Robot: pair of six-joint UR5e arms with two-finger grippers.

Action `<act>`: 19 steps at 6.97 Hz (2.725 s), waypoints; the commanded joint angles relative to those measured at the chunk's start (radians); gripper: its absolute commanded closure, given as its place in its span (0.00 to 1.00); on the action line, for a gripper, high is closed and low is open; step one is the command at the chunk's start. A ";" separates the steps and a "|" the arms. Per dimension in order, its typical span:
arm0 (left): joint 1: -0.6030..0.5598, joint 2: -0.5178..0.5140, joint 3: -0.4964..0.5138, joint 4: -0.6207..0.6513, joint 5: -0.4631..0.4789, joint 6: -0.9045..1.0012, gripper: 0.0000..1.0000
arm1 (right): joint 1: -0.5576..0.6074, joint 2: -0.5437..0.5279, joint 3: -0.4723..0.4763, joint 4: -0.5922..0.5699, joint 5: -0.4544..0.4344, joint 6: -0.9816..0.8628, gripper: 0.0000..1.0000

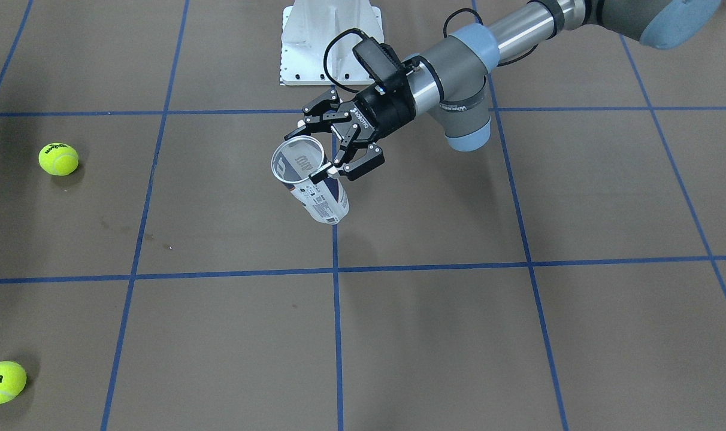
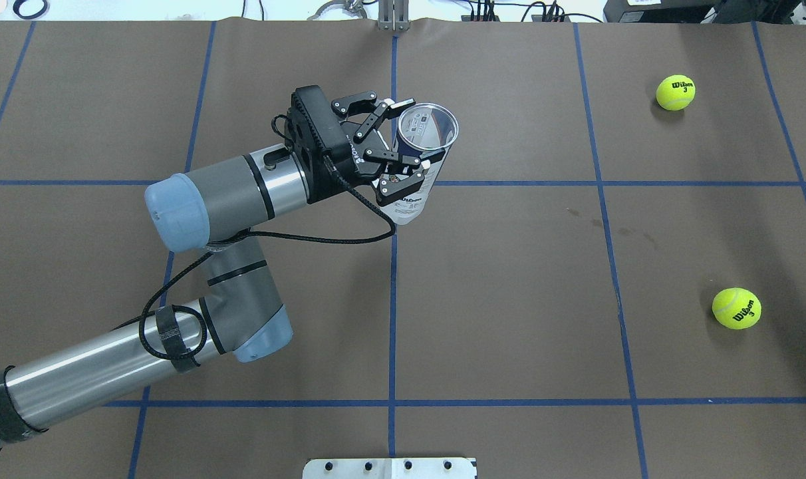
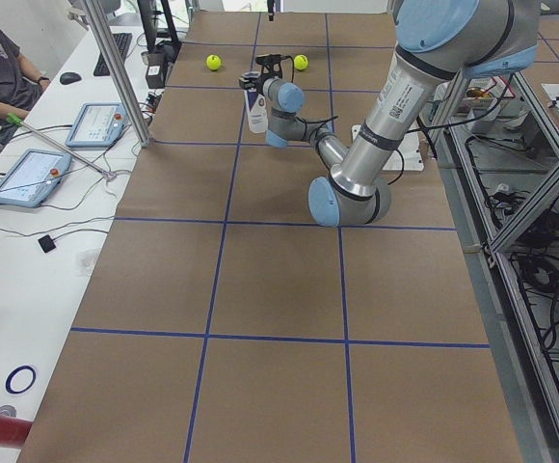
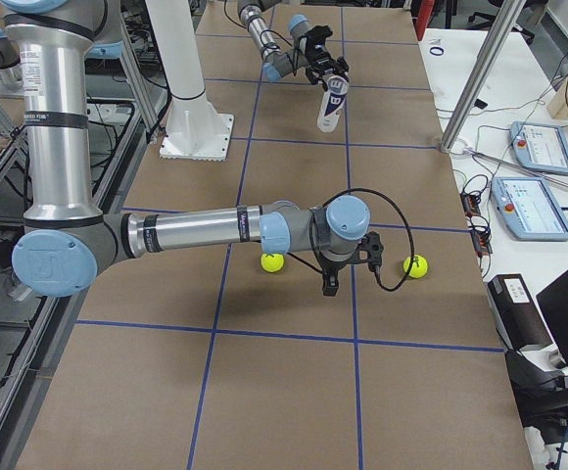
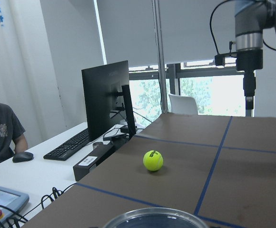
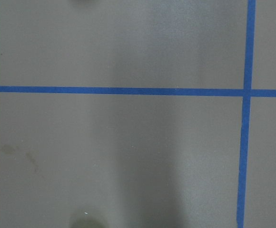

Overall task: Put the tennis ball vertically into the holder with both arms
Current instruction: 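Rotate the can upright with the left gripper, open end up, then hold the can with the left gripper while the right arm reaches out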

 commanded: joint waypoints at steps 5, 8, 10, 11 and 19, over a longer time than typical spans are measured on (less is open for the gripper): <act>0.063 0.039 0.221 -0.472 0.100 0.017 0.34 | -0.045 -0.017 0.010 0.223 0.014 0.044 0.01; 0.096 0.056 0.258 -0.533 0.101 0.063 0.33 | -0.071 -0.017 0.010 0.274 0.011 0.073 0.01; 0.106 0.050 0.258 -0.533 0.101 0.073 0.33 | -0.076 -0.015 0.010 0.277 0.012 0.075 0.01; 0.106 0.050 0.258 -0.533 0.101 0.073 0.33 | -0.076 -0.015 0.012 0.277 0.012 0.075 0.01; 0.129 0.050 0.259 -0.528 0.126 0.074 0.28 | -0.093 -0.015 0.012 0.279 0.011 0.072 0.01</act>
